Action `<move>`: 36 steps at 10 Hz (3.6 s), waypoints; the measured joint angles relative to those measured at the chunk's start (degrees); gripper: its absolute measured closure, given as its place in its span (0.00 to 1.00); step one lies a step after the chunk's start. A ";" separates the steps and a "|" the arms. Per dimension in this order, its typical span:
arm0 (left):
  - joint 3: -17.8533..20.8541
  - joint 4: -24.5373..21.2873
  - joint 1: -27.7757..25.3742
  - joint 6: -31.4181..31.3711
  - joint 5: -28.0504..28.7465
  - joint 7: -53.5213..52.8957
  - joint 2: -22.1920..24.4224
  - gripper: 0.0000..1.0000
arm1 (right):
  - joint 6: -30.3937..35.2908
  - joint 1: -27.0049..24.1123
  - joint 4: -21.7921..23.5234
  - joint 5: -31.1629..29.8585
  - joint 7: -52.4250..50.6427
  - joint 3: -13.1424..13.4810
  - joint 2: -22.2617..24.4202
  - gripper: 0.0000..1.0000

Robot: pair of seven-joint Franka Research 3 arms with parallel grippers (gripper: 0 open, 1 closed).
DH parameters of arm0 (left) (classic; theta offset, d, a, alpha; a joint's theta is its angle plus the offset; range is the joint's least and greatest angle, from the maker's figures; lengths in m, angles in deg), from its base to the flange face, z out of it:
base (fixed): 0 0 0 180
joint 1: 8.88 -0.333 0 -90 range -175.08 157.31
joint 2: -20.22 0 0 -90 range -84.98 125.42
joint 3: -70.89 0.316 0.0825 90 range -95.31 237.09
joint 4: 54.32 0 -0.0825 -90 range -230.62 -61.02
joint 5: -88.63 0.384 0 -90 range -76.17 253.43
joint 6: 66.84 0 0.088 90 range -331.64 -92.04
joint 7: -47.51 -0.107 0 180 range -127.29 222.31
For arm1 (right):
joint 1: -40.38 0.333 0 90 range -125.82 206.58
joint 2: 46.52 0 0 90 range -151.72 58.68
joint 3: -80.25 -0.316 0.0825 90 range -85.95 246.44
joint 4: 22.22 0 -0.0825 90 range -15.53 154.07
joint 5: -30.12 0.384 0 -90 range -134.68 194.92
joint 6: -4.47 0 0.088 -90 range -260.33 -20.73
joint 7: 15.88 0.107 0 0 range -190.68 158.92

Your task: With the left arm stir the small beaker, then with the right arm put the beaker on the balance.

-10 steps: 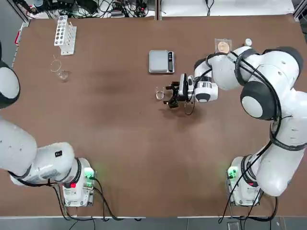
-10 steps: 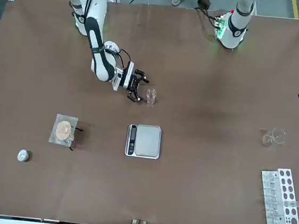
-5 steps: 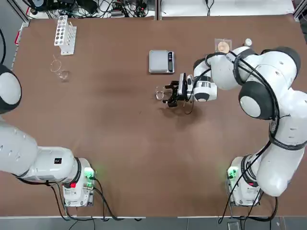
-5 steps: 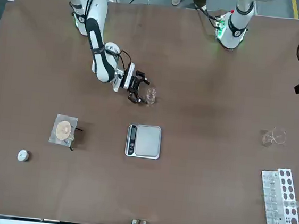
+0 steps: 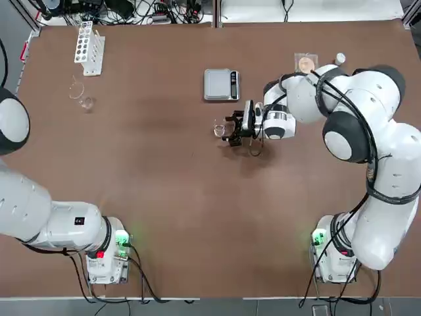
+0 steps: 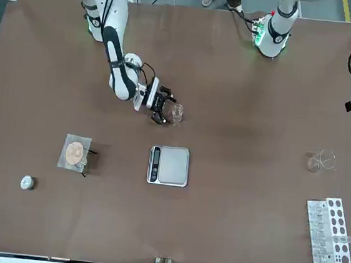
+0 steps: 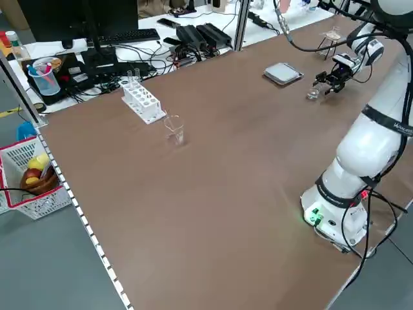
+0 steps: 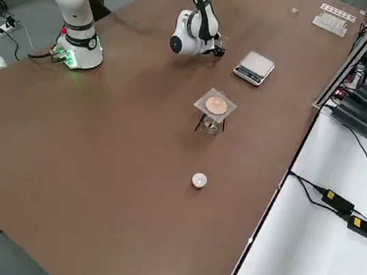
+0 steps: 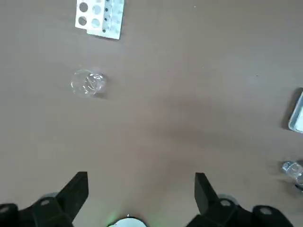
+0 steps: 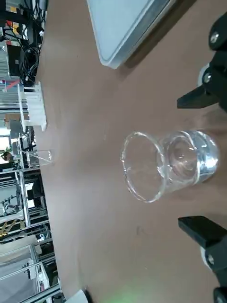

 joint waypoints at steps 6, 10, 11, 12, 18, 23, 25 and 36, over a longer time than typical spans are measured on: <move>-3.85 0.07 0.17 -0.47 3.14 -0.43 0.17 0.00 | 0.28 0.11 -3.70 1.18 -0.18 0.00 -2.63 0.07; -3.79 0.01 0.00 -1.68 2.41 -0.54 0.16 0.00 | 0.46 0.17 -4.07 1.28 -0.23 0.02 -2.98 0.42; -3.75 -0.11 -0.10 -3.32 0.92 -0.54 0.08 0.00 | 0.46 0.17 -4.09 1.28 -0.23 0.03 -2.98 0.42; -3.71 -0.21 -0.36 -4.09 -0.16 -0.54 -0.05 0.00 | 0.49 0.16 -4.10 1.28 -0.23 0.04 -2.99 0.42; -3.69 -0.24 -0.66 -5.32 -0.58 -0.58 -0.15 0.00 | 1.78 -1.89 -5.44 1.63 1.18 -0.68 -2.00 0.42; -3.45 -0.24 -0.62 -5.88 -0.43 -0.59 -0.16 0.00 | 1.56 -4.27 -8.27 1.86 6.47 -0.76 2.31 0.42; -3.57 -0.24 -0.59 -5.89 -0.43 -0.59 -0.16 0.00 | 1.01 -4.94 -10.57 1.94 8.98 0.39 2.30 0.42; -3.79 -0.21 -0.46 -5.93 -0.43 -0.59 -0.16 0.00 | -7.43 -4.11 -21.52 2.92 12.29 4.06 -6.74 0.42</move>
